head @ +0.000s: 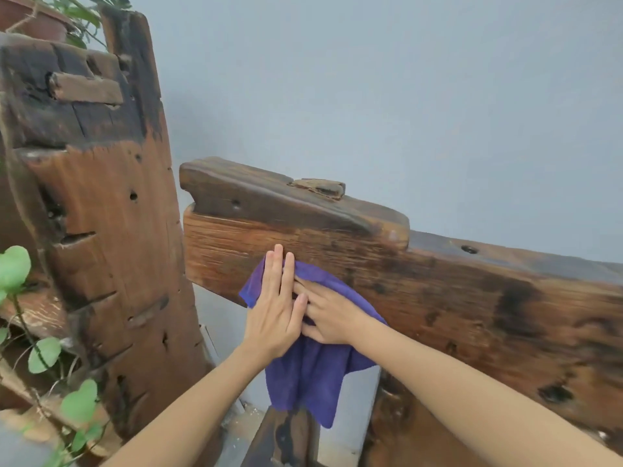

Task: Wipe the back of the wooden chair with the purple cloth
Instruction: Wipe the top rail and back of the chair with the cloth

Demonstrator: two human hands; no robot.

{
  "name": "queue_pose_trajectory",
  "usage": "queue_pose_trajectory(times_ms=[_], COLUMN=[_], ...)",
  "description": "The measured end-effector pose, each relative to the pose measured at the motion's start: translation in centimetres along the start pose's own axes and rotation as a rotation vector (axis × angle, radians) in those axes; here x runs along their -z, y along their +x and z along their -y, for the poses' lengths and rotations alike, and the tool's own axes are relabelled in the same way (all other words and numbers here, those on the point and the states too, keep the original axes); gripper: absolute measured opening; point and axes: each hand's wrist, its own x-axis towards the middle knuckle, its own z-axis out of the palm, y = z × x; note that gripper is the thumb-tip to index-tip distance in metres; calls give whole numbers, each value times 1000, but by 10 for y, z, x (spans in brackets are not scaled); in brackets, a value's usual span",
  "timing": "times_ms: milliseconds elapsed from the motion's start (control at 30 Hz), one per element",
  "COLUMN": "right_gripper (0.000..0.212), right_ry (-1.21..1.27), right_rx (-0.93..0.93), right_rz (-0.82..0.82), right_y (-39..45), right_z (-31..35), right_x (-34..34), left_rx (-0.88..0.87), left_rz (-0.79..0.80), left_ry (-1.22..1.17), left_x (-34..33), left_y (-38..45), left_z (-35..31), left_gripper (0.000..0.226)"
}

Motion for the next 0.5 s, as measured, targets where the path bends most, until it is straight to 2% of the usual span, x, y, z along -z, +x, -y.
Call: queue_pose_trajectory(times_ms=[133,500], right_gripper=[61,49], right_ry=[-135,-181], right_rx=[23,-79], right_rz=[-30,-41], right_y=[-35,-180], right_z=[-15,-43], right_x=[31,115], left_rx=[-67,-216], left_rz=[-8,6], left_ry=[-1,-99], left_x=[-11,-69], left_y=[14,13], left_z=[-39,-185], left_gripper=[68,71])
